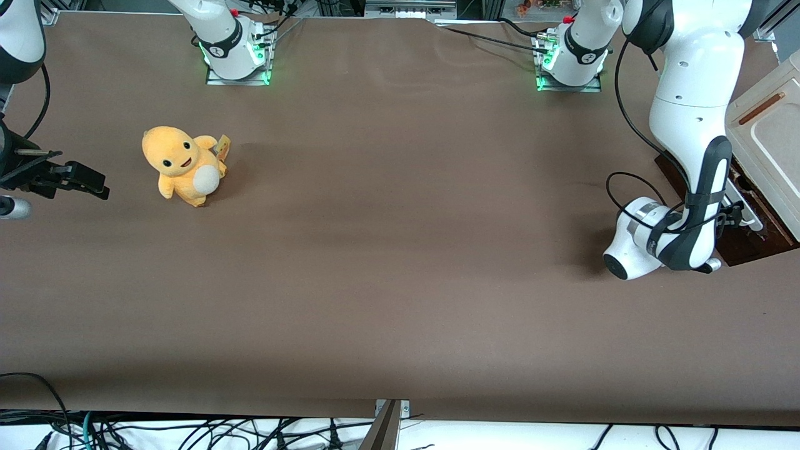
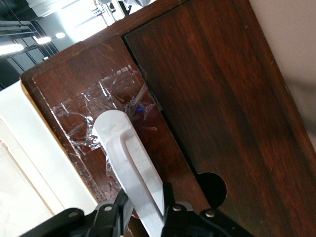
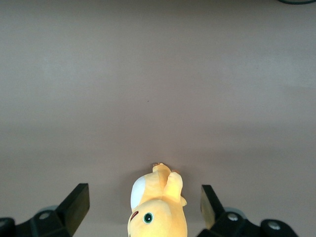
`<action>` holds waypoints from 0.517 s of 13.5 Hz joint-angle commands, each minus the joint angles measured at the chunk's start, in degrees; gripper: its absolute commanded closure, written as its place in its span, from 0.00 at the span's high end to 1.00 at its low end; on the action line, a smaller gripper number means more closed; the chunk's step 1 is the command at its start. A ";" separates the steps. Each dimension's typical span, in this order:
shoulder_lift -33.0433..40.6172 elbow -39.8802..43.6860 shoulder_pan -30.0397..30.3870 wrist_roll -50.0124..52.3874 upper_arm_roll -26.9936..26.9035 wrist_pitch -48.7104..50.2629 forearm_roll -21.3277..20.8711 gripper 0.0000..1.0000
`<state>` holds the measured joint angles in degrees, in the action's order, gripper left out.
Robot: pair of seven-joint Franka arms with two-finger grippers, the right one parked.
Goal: Open lower drawer with left arm only
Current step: 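Close the left gripper around the white bar handle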
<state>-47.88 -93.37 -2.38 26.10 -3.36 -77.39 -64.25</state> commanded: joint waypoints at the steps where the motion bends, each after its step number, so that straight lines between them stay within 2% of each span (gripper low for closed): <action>1: -1.60 2.67 -1.57 -2.63 0.29 0.49 -0.71 0.19; 7: -1.61 2.84 -4.03 -2.63 0.38 1.10 1.23 0.20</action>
<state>-48.00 -93.05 -4.90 26.24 -3.08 -77.33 -63.69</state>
